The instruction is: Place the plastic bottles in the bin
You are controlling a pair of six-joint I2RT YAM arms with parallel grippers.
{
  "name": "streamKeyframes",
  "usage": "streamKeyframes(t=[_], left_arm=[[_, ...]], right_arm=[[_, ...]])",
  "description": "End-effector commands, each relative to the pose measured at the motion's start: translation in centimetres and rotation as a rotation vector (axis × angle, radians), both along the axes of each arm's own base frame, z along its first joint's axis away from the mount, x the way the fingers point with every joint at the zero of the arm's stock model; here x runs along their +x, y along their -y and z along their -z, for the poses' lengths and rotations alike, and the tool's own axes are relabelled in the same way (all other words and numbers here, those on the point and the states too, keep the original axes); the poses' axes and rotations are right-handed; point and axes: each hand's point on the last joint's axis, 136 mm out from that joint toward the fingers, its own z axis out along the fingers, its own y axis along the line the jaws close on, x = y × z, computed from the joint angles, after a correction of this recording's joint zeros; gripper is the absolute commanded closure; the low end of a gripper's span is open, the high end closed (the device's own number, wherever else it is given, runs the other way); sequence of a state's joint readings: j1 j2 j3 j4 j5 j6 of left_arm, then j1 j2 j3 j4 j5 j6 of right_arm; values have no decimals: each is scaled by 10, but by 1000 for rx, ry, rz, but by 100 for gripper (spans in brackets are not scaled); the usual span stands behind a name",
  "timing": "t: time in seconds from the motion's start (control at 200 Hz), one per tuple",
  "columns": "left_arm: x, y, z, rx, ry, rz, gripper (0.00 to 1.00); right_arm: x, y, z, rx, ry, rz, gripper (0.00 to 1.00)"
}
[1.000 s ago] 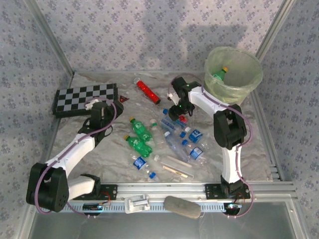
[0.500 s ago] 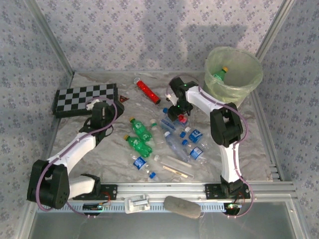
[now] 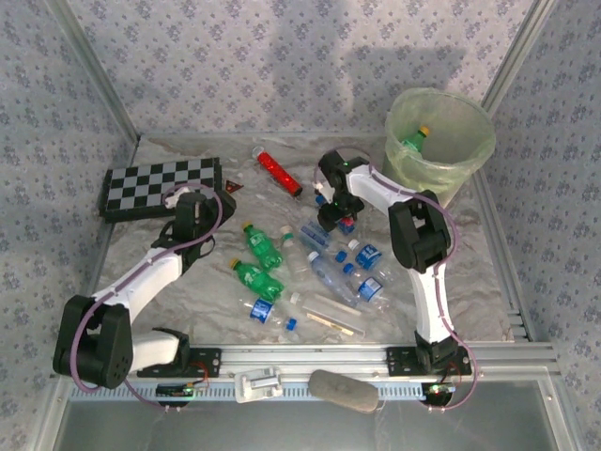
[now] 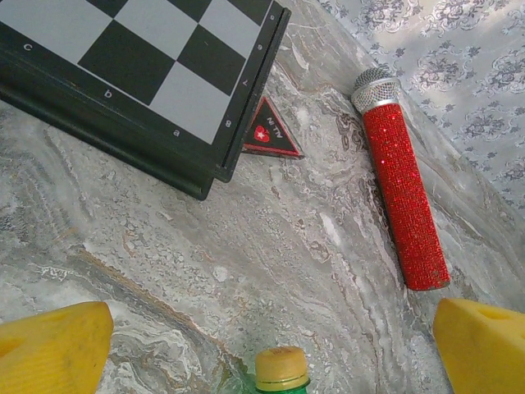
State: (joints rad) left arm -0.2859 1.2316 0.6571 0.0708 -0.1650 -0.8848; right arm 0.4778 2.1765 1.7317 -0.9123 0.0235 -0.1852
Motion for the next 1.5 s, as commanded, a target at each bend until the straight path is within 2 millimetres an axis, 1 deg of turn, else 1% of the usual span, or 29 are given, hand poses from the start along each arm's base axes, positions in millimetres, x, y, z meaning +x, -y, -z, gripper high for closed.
streamKeyframes(t=[0.0,0.035,0.145,0.245,0.375,0.45,0.535,0.62,0.725,0.82,0.95,0.994,1.014,1.049,1.119,1.189,1.244,1.364,1.499], left_arm=[[6,1,-10,-25,31,0,0],[6,1,-10,-28,32,-2,0],[5,2,-9,-29,30,-1,0],[6,2,-10,-34,33,1,0],[6,3,-10,-36,32,4,0],[6,4,-9,-42,32,7,0],[6,7,-8,-47,29,15,0],[7,10,-7,-53,26,25,0],[7,15,-7,-49,24,41,0],[7,21,-5,-42,17,60,0],[9,33,-3,-29,7,93,0],[10,38,-3,-24,6,109,0],[12,41,-3,-20,5,116,0],[12,45,-3,-14,1,128,0],[15,55,-4,-2,-1,157,0],[18,65,-5,10,-2,188,0],[19,73,-5,16,-5,210,0],[21,88,-3,27,-20,259,0],[20,99,2,25,-45,297,0]], right_arm=[[2,2,1,-26,7,-16,25],[3,2,0,-26,12,-16,26],[5,1,-5,-21,28,-20,36],[8,0,-15,-11,56,-23,40],[12,-5,-36,33,103,-22,43],[15,-12,-55,85,140,-16,44],[17,-21,-81,161,188,-12,45],[19,-29,-111,251,244,-13,45],[21,-36,-154,357,337,-31,45],[21,-39,-194,449,421,-45,45],[19,-32,-247,550,548,-33,45],[16,-26,-266,576,590,-23,45],[18,-24,-277,593,626,-18,45],[18,-18,-290,608,662,-6,45],[19,-3,-312,621,722,31,45],[21,16,-331,610,780,87,45],[22,32,-342,591,822,127,45],[24,71,-359,552,900,254,45],[24,118,-371,537,958,386,45]])
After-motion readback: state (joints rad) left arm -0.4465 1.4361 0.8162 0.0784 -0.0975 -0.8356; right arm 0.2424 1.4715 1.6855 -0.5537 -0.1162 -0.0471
